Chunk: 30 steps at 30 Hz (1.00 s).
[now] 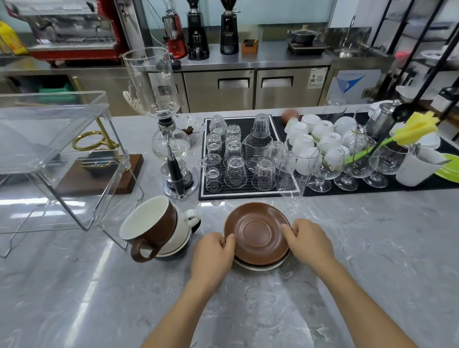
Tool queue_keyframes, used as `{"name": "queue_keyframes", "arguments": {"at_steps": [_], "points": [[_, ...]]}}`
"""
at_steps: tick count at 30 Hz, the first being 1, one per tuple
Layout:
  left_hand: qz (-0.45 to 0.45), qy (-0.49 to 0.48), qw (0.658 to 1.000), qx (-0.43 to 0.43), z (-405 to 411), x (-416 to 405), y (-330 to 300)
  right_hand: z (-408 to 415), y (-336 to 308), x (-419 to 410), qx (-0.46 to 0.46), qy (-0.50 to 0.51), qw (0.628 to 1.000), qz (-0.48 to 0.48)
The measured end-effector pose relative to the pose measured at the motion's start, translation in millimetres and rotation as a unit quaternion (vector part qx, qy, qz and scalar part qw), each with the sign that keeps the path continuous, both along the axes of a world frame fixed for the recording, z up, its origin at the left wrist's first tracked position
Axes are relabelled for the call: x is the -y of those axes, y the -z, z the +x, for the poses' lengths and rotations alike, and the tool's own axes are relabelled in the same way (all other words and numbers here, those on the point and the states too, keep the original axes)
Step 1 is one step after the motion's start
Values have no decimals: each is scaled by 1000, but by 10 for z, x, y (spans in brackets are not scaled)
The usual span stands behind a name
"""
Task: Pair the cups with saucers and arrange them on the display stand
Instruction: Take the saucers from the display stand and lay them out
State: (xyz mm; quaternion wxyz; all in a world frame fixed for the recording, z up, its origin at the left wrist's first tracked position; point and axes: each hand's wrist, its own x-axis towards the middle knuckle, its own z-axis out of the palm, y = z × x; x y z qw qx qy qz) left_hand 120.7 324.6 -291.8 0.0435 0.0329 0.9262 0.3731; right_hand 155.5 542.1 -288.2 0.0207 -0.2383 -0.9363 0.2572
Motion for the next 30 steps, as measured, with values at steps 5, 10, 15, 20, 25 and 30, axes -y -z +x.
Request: {"name": "queue_keyframes", "arguments": {"at_steps": [5, 10, 15, 20, 25, 30], "points": [[-15, 15, 1000, -19, 8, 17, -16, 18, -4, 24, -9, 1, 1000, -7], [-21, 25, 999, -24, 4, 18, -40, 41, -13, 38, -9, 0, 1000, -8], [-13, 20, 999, -24, 8, 32, -50, 58, -39, 53, -5, 0, 1000, -10], [23, 4, 999, -34, 33, 20, -101, 95, -75, 56, -32, 7, 999, -20], [82, -7, 995, -65, 87, 25, -185, 198, -155, 39, -90, 9, 995, -38], [126, -10, 990, -69, 229, 118, -166, 357, -189, 108, -115, 1, 991, -62]]}}
